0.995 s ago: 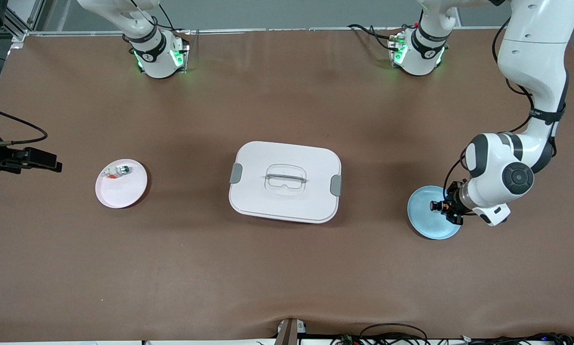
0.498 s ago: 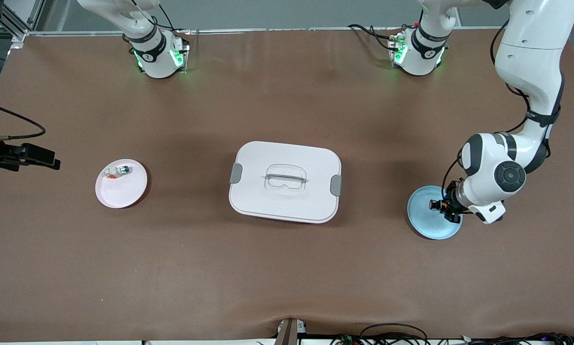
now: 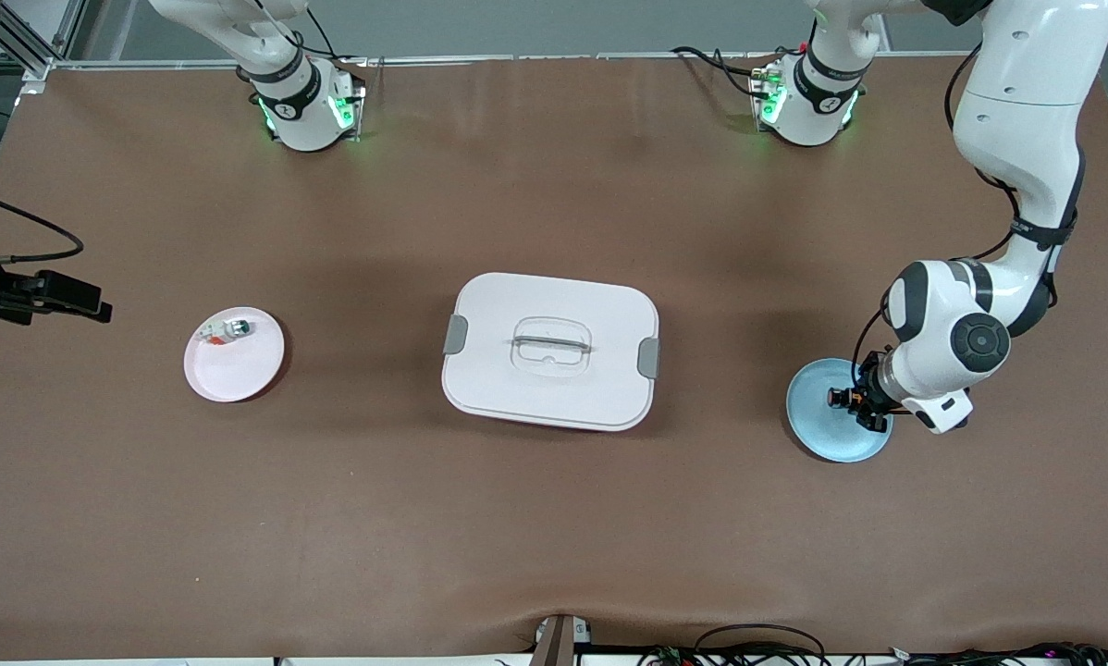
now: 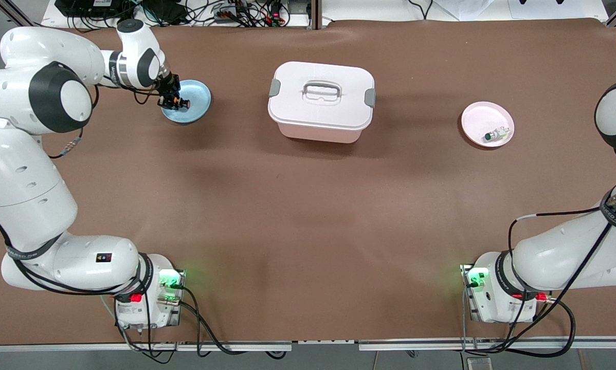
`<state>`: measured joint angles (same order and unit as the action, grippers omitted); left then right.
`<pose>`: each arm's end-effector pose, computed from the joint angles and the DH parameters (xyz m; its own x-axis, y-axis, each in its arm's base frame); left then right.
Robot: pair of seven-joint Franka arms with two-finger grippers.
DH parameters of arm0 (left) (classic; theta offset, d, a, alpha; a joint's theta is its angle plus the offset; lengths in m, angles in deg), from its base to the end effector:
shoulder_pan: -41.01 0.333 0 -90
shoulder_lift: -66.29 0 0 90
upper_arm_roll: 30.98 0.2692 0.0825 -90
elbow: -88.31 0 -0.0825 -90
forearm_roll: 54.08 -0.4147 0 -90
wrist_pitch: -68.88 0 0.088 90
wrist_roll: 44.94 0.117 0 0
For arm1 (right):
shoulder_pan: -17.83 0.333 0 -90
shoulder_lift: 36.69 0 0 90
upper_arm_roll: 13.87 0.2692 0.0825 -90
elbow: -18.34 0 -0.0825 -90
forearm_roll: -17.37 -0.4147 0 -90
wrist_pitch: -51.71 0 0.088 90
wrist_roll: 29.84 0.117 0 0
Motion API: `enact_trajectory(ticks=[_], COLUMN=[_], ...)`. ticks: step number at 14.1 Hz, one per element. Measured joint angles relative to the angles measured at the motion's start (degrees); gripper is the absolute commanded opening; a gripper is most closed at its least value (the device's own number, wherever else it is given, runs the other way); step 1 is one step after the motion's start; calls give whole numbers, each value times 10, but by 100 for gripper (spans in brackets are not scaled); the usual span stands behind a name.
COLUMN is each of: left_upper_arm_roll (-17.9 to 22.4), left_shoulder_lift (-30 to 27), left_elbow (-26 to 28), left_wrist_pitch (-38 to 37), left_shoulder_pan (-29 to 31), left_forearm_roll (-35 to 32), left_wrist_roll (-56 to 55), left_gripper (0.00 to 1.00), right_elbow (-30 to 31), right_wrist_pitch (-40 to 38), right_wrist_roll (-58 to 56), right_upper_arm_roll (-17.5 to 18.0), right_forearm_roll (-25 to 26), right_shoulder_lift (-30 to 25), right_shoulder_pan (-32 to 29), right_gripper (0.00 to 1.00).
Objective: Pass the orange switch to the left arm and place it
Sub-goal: 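Lower the switch onto the blue plate and open the left gripper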
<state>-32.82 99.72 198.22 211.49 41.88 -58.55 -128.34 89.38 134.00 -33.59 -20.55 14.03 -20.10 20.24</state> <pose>0.6174 -0.0110 0.1109 0.1882 0.9817 0.0272 0.9821 -0.1878 -0.0161 0.6426 -0.0304 0.5434 0.9960 0.0008 -0.0894 -0.0020 -0.9995 -0.0309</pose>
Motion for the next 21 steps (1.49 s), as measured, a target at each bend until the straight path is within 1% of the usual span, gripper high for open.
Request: enact_trajectory(ticks=[3,4,5,6,7,10,17,21], left_upper_arm_roll=[0,0,0,0,0,0,-1,-1], left_shoulder_lift=[1,1,1,1,1,1,1,-1], left_elbow=[0,0,0,0,0,0,-4,-10], left_wrist_pitch=[1,1,1,1,1,1,5,5], left_shoulder_pan=[1,1,1,1,1,1,1,1], left_forearm_roll=[0,0,0,0,0,-1,-1,-1], left_wrist_roll=[0,0,0,0,3,12,12,12], left_gripper=[3,11,29,73,100,100,100,100], right_elbow=[3,6,15,28,46,85,120,129], right_wrist_pitch=[0,1,5,15,27,46,47,41], right_wrist_roll=[0,0,0,0,0,0,12,12], right_upper_arm_roll=[-1,-1,-1,-1,-1,-1,1,1], right_forearm_roll=[11,11,11,11,11,11,7,7], right_shoulder_lift=[-2,-5,-12,-21,-34,-66,-108,-133], right_shoulder_pan=[-1,-1,-1,-1,-1,-1,0,0], right_gripper=[100,100,100,100,100,100,100,100])
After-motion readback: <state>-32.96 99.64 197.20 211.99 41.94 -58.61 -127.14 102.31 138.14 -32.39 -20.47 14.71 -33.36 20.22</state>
